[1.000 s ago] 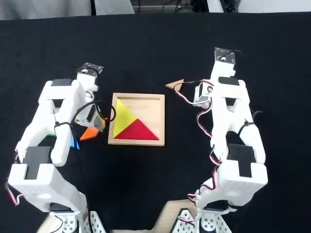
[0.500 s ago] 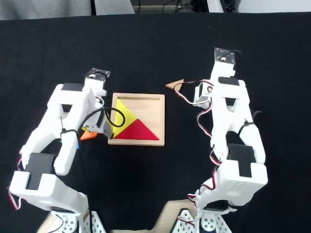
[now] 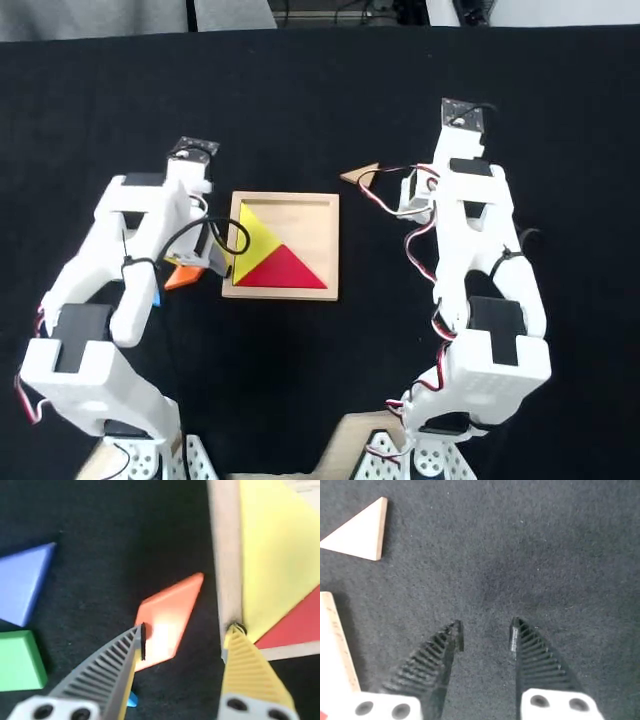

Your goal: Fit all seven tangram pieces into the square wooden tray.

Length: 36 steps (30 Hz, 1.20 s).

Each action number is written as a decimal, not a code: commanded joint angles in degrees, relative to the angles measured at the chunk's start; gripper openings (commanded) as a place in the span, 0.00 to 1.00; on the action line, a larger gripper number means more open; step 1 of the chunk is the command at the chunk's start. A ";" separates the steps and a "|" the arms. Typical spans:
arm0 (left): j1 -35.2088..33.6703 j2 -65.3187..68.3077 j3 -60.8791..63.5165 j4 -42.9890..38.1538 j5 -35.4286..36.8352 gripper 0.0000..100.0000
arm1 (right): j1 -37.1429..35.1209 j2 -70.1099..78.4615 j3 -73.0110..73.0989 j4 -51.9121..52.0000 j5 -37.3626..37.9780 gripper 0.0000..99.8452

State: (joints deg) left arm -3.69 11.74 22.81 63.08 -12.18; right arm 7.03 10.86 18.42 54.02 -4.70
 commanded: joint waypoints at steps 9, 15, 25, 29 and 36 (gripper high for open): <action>-1.98 5.80 -6.73 3.16 -3.08 0.26 | -0.79 -3.47 -0.22 -0.79 0.53 0.17; -5.41 14.24 -18.07 10.81 -3.25 0.26 | -0.79 -3.47 -0.22 -0.79 0.53 0.17; -9.19 25.76 -35.47 19.87 -5.98 0.26 | -0.79 -3.47 -0.22 -0.79 0.62 0.17; -10.77 25.05 -35.82 19.87 -5.98 0.24 | -0.79 -3.47 -0.22 -0.79 0.62 0.17; -9.01 10.81 -30.81 25.76 -2.37 0.24 | -1.67 -3.47 -0.31 -0.79 0.62 0.17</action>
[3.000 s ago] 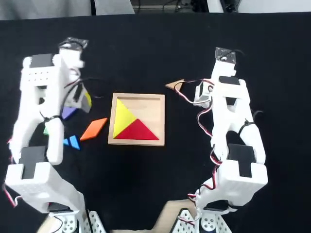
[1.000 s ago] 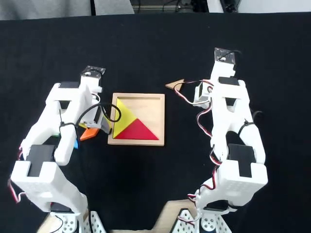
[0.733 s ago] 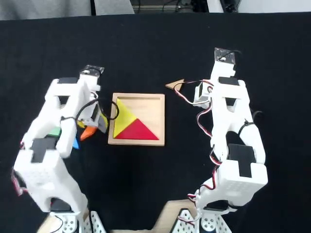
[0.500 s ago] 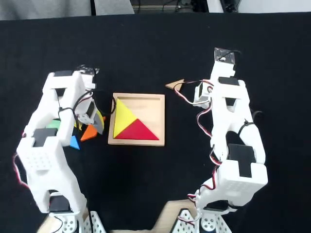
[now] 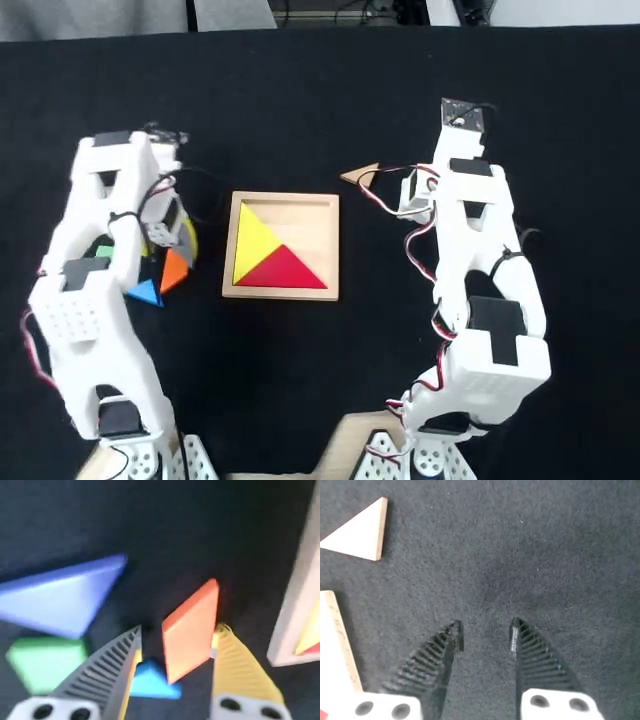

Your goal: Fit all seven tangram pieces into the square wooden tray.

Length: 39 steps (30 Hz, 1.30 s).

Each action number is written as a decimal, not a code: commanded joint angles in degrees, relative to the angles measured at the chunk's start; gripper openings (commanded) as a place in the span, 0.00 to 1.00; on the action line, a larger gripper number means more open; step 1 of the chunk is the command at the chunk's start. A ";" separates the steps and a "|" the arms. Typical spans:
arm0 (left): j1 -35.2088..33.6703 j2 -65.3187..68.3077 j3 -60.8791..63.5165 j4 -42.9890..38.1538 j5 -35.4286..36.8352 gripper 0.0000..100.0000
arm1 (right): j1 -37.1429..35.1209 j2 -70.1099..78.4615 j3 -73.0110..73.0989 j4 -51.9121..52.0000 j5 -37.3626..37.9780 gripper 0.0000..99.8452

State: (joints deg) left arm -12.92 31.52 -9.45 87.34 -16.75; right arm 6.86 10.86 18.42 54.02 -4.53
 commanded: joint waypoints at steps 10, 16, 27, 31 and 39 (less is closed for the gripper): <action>6.99 -29.01 31.52 -17.23 13.71 0.25 | -2.02 -3.47 -0.13 -0.44 3.08 0.17; 5.14 -25.67 32.75 -20.40 16.00 0.25 | -2.11 -3.47 -0.13 -0.35 3.16 0.17; 4.62 -15.65 27.91 -21.63 16.00 0.25 | -2.11 -3.47 -0.13 -0.35 3.16 0.17; 4.53 -15.65 27.91 -21.71 15.91 0.25 | -2.11 -3.47 -0.13 -0.35 3.16 0.17; 3.65 -15.65 27.91 -21.98 15.82 0.25 | -2.11 -3.47 -0.13 -0.35 3.25 0.17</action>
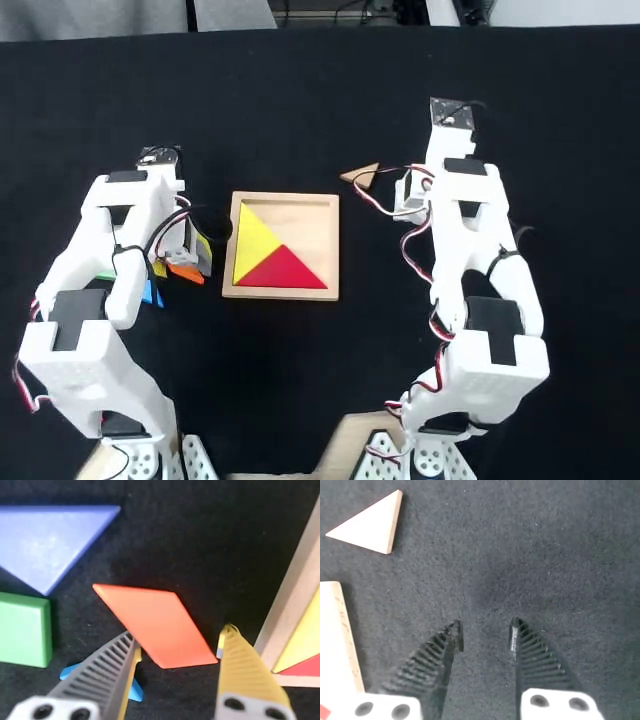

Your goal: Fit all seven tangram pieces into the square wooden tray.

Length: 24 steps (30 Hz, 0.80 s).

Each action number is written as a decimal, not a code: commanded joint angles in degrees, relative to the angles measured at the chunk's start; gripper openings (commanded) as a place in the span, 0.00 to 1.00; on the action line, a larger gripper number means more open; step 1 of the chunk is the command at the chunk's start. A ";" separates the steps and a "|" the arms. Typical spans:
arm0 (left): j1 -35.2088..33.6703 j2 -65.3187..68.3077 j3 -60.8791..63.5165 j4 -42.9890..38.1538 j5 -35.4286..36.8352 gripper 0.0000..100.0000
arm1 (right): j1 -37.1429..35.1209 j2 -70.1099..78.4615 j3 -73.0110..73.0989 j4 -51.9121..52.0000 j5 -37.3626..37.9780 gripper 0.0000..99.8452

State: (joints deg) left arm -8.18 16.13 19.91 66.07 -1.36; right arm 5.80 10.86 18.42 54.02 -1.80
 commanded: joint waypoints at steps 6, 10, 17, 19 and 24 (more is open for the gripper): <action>-4.44 -3.87 -5.32 2.64 2.11 0.25 | -1.05 -3.47 -0.13 -0.35 0.53 0.17; -2.95 -5.89 -4.00 2.46 5.63 0.25 | -1.14 -3.47 -0.13 -0.35 0.53 0.17; -0.31 -5.89 -2.59 -1.85 6.33 0.25 | -1.14 -3.47 0.04 -0.35 0.53 0.17; -0.48 -5.80 -0.92 -3.87 6.33 0.25 | -1.14 -3.56 0.40 -0.35 0.53 0.17; -0.66 -2.73 0.13 -5.19 6.33 0.24 | -1.14 -3.56 0.40 -0.35 0.53 0.17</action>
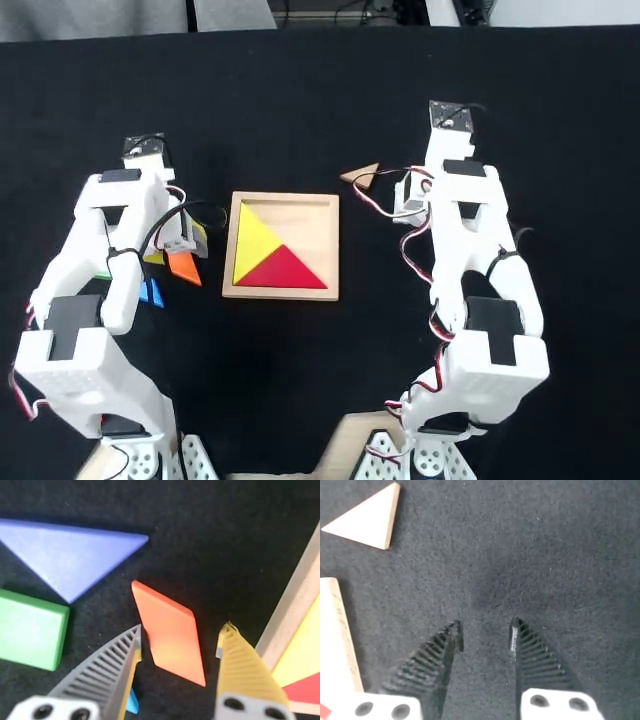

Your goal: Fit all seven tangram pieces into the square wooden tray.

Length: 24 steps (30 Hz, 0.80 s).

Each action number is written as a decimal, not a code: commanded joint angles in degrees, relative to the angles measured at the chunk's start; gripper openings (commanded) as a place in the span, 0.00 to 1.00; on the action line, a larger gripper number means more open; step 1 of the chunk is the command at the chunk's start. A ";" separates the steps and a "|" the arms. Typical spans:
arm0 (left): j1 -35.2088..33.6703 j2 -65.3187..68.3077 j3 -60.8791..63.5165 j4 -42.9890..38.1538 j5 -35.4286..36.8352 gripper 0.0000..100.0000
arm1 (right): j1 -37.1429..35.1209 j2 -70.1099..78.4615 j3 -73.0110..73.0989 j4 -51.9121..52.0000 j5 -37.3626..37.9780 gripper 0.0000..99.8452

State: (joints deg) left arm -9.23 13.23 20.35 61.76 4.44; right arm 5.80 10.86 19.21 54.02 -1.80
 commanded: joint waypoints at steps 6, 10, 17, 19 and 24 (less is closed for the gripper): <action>0.40 2.90 -2.68 -0.44 0.26 0.19 | -1.67 -3.56 -0.31 -0.35 0.53 0.17; 0.92 3.08 -2.77 -0.44 -0.97 0.09 | -1.67 -3.56 -0.31 -0.35 0.53 0.17; 1.10 2.99 -2.77 -0.26 -3.25 0.10 | -1.67 -3.56 -0.31 -0.35 0.53 0.17; 1.54 2.46 -3.91 1.67 -3.25 0.10 | -1.67 -3.56 -0.31 -0.35 0.53 0.17; 6.90 -3.16 -10.86 14.33 -2.90 0.10 | -1.49 -3.56 -0.31 -0.35 0.53 0.17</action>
State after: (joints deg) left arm -5.89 14.73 14.81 69.85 1.80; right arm 4.92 10.86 19.21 54.02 -1.80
